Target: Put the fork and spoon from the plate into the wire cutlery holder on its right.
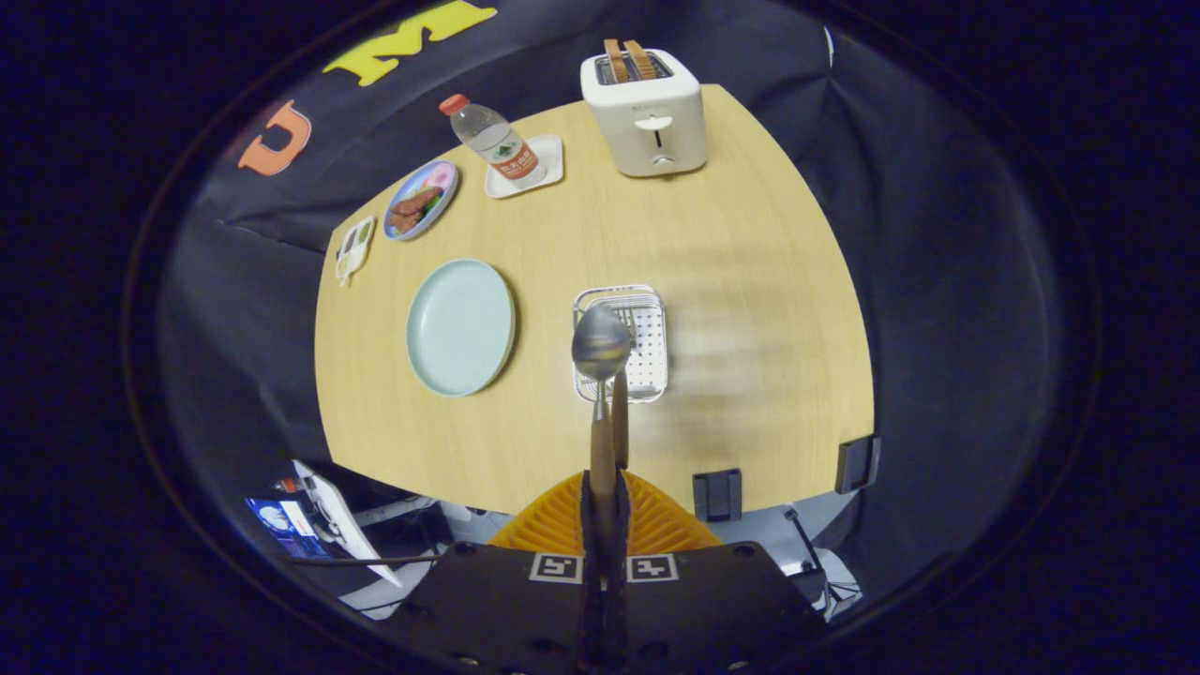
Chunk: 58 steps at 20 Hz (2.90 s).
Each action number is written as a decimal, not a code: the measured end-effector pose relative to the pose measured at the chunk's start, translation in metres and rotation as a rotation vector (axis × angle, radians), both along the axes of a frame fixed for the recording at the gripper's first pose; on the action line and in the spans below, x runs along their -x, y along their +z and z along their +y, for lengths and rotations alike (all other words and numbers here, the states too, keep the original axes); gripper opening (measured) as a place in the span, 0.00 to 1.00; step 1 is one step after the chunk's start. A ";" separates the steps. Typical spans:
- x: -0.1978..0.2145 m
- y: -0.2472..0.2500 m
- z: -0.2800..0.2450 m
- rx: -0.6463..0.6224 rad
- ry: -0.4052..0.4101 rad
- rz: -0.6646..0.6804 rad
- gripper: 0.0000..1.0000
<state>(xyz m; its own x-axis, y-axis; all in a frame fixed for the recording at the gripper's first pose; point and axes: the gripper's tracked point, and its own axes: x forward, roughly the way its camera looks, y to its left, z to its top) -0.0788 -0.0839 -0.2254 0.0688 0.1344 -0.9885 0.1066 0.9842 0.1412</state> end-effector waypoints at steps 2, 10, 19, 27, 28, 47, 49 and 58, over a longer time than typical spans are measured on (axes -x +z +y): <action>-0.003 -0.002 -0.001 -0.001 -0.014 0.009 0.02; -0.017 -0.009 -0.003 -0.006 -0.044 0.023 0.06; -0.041 -0.016 0.000 -0.001 -0.084 0.013 0.09; -0.069 0.006 0.017 0.015 -0.037 -0.160 0.48; -0.076 0.014 0.020 0.020 -0.029 -0.208 0.57; -0.095 0.254 0.097 0.133 0.071 -1.332 0.89; -0.091 0.259 0.097 0.133 0.069 -1.386 0.93; -0.066 0.256 0.090 0.157 0.032 -1.436 0.95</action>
